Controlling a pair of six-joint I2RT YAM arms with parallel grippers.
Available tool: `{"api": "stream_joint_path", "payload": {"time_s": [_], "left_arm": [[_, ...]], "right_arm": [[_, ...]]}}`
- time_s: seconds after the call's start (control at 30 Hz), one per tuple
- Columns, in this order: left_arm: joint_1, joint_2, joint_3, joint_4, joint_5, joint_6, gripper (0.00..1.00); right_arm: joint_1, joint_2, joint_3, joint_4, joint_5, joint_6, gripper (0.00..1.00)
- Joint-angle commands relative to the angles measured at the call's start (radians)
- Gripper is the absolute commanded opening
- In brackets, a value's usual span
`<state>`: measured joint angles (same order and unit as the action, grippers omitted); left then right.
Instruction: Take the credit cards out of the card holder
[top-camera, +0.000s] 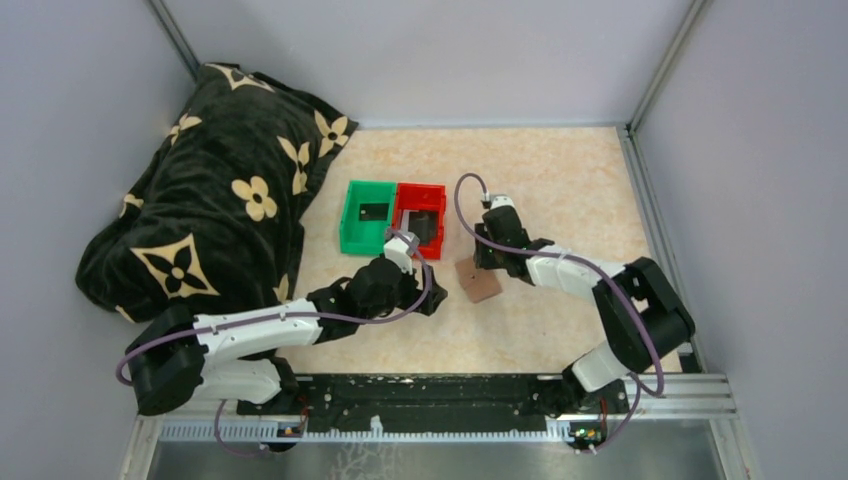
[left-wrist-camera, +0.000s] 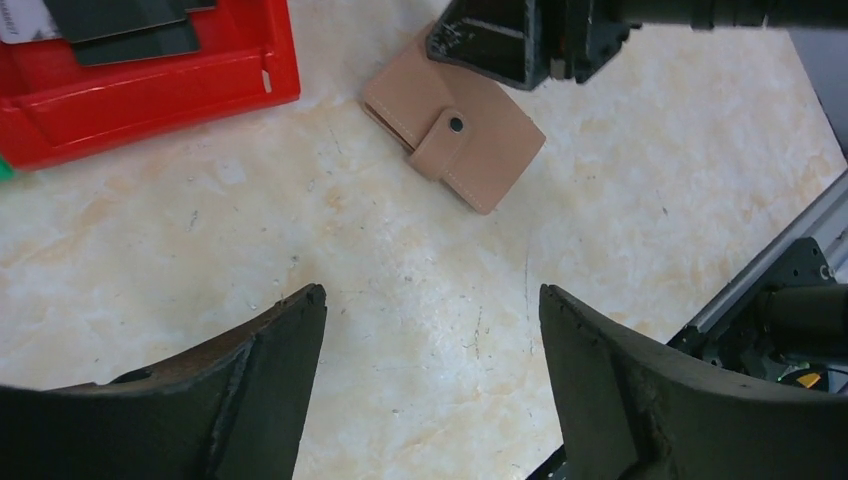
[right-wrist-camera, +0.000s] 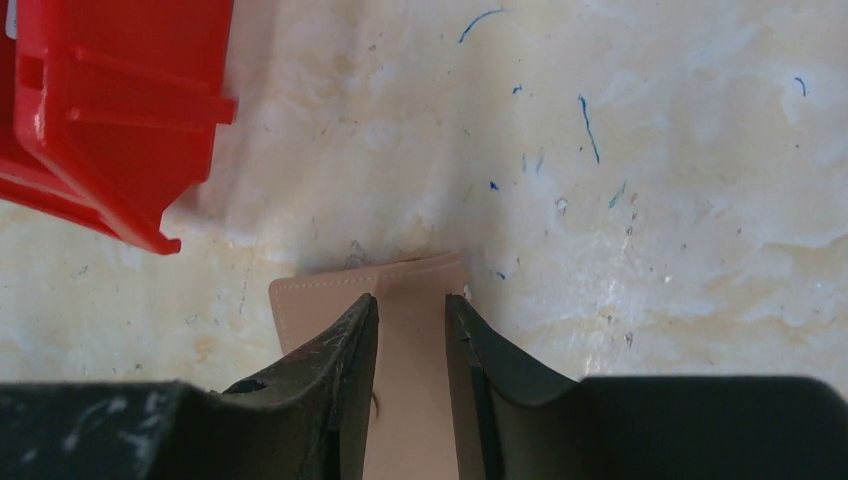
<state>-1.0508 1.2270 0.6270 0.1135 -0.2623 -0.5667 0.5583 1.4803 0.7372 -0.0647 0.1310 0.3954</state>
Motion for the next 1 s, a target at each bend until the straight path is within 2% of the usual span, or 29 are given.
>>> {"api": "stream_joint_path", "payload": {"time_s": [0.0, 0.17, 0.37, 0.57, 0.73, 0.8, 0.87, 0.97], "left_arm": [[0.006, 0.016, -0.062, 0.196, 0.088, 0.098, 0.87], [0.008, 0.029, -0.079, 0.281, 0.106, 0.197, 0.9], [0.009, 0.07, -0.07, 0.321, 0.094, 0.353, 0.95], [0.018, 0.134, -0.13, 0.505, 0.135, 0.366, 0.96], [0.018, 0.219, -0.082, 0.488, 0.201, 0.372, 0.9], [0.018, 0.239, -0.064, 0.478, 0.276, 0.373, 0.92], [0.018, 0.263, -0.042, 0.459, 0.328, 0.376, 0.94], [0.017, 0.291, -0.032, 0.46, 0.37, 0.398, 0.91]], "right_arm": [[-0.05, 0.052, 0.064, 0.065, -0.079, -0.032, 0.32], [-0.047, 0.028, -0.01, 0.128, -0.163, -0.021, 0.37], [-0.005, -0.027, -0.114, 0.116, -0.161, 0.017, 0.37], [0.061, -0.1, -0.205, 0.102, -0.142, 0.075, 0.37], [0.066, -0.21, -0.208, 0.061, -0.115, 0.104, 0.37], [0.057, -0.241, -0.177, 0.026, -0.103, 0.104, 0.37], [0.014, -0.263, -0.157, 0.014, -0.16, 0.126, 0.37], [-0.026, -0.305, -0.155, 0.015, -0.204, 0.142, 0.37]]}}
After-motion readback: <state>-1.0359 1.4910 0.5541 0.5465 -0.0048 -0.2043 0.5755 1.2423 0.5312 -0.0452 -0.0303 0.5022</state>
